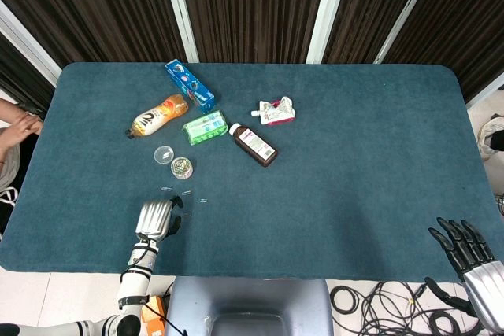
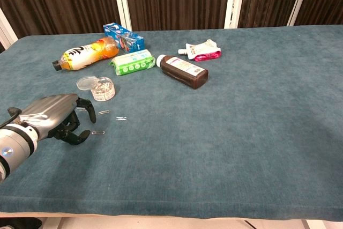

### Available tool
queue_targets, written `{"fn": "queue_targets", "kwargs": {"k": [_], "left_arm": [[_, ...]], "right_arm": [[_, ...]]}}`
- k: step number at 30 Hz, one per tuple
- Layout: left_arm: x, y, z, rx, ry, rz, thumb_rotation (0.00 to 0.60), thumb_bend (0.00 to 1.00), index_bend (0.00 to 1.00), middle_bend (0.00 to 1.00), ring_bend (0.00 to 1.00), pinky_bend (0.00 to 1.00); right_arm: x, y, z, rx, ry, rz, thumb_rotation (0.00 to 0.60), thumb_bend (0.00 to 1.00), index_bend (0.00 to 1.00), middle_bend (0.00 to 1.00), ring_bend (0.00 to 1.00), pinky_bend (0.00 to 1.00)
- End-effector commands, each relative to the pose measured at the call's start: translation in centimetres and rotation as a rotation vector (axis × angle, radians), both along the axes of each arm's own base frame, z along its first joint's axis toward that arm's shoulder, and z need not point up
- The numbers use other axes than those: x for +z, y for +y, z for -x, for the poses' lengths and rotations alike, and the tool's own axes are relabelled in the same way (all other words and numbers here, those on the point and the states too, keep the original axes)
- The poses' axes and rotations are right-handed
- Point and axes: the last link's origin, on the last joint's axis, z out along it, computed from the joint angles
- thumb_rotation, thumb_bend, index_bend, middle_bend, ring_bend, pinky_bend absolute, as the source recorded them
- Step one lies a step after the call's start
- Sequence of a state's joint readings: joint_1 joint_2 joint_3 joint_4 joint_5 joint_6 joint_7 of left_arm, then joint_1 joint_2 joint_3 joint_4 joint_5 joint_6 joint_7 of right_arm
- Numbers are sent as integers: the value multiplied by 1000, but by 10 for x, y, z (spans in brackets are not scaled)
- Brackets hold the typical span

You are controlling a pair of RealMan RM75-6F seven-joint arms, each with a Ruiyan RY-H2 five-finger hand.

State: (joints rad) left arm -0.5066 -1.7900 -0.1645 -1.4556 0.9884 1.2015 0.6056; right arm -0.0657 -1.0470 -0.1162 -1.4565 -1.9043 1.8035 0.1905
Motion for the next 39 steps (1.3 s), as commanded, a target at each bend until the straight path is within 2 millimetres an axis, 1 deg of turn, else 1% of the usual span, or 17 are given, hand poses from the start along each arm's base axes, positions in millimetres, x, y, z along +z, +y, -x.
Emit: {"fn": "queue_targets", "kwargs": {"k": [1,11,22,31,39], "left_arm": [[-1,0,-1,-1,-4,6,600,392,460,1000,1000,1000],[-13,1,-3,-1,-11,33,600,380,469,1000,1000,1000],[-17,4,-2,15,-4,43,600,379,482,1000,1000,1000],[-19,4,-2,15,-3,54,600,365,532,1000,1000,1000],[-21,3,-4,7,1,60,600,364,600,1000,1000,1000]], "right_arm": [[1,0,0,1,-3,3,600,178,0,0,0,0],[3,2,1,6,-13,5,600,177,0,0,0,0],[4,3,1,12,-12,4,600,178,0,0,0,0],[4,3,1,15,-14,5,600,178,0,0,0,0],[3,3,1,14,-13,5,600,178,0,0,0,0]]}}
